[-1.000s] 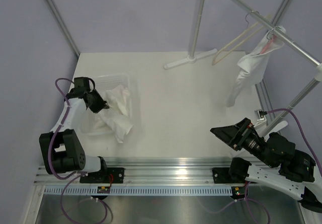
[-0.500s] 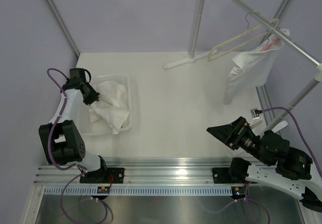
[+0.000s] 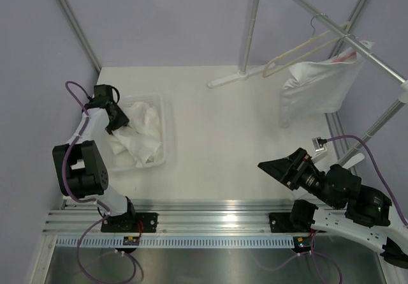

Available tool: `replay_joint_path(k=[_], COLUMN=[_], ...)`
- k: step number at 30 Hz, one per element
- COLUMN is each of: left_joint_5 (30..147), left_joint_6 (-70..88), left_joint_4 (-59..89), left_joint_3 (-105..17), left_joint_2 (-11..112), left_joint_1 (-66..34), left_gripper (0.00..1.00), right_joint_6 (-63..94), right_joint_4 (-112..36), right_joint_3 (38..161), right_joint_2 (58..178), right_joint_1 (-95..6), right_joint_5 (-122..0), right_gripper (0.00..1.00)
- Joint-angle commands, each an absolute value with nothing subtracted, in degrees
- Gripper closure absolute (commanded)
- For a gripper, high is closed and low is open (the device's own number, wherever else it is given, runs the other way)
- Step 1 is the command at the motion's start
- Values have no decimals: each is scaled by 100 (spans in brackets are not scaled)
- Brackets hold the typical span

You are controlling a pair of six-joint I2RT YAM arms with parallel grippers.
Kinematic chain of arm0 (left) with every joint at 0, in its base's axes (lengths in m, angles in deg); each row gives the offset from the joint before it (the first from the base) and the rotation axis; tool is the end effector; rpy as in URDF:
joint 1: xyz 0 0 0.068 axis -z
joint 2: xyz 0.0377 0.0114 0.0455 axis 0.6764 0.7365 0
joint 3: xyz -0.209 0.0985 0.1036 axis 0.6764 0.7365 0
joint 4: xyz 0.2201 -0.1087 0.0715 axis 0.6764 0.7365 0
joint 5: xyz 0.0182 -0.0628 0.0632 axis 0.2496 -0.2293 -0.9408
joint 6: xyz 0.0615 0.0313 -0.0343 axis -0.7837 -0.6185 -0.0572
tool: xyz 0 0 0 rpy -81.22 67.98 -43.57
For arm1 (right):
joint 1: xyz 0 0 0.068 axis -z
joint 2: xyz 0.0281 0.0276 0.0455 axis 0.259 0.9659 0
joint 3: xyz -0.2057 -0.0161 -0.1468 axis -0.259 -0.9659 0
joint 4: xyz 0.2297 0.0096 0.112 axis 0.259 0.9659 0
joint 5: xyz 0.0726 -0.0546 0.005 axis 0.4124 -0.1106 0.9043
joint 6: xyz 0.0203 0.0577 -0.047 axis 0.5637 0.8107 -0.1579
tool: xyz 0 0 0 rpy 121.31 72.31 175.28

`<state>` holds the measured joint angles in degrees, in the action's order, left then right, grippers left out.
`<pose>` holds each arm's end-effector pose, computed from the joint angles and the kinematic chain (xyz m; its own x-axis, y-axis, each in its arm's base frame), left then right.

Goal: Remove the skirt from the hanger

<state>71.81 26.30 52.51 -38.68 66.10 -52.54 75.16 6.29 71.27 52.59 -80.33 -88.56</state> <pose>0.3300 0.0678 0.1917 -0.6338 -0.5913 -0.4987 -0.6220 0.7728 -0.1258 0.0580 0.0717 0.3249 -0.6902 0.5616 -0.4563 -0.1956 0.4622 0.8649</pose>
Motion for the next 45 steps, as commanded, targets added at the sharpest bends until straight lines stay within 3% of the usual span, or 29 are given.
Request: replay_joint_path(k=[1,3,4,5,13,16,19,25,34,45], left_joint_5=[7157,7376,7404,7195,6753,7594,9054,9689,10128,11418], left_joint_6=[2675,2738,2790,2852,3195,3178,2933,2194,1449,31], left_joint_4=[5147,5174,5183,5348,6405,5941,4370,3241,2704,1853], left_joint_3=[-3972,-3981,-3998,-4216,-5983,-6240,-5871,-6221,-6668,-7330], left_joint_2=[6502,6239,5837,5189,4216,4005,3908,4662,5463,6799], left_joint_1=[-5205,-5197,-5145,-4987,-4075,-3460,-2661,-964,329,806], left_gripper=[36,18,1,1,1,1,1,1,8,11], right_joint_6=[7559,7576,7585,7638,7647,7769,7954,8051,7814,8016], right_joint_4=[414,432,449,501,423,467,440,545,1196,1284], right_joint_3=[7138,7129,7120,7077,7041,7006,6875,6865,7700,7577], right_joint_2=[5383,5374,5366,5331,5357,5427,5453,5532,5760,5445], right_joint_1=[-8067,-8067,-8058,-8058,-8058,-8067,-8058,-8058,-8067,-8067], right_joint_5=[-8824,-8798,-8798,-8815,-8895,-8956,-9000,-9008,-9852,-9528], right_gripper=[0,1,1,1,1,1,1,1,1,1])
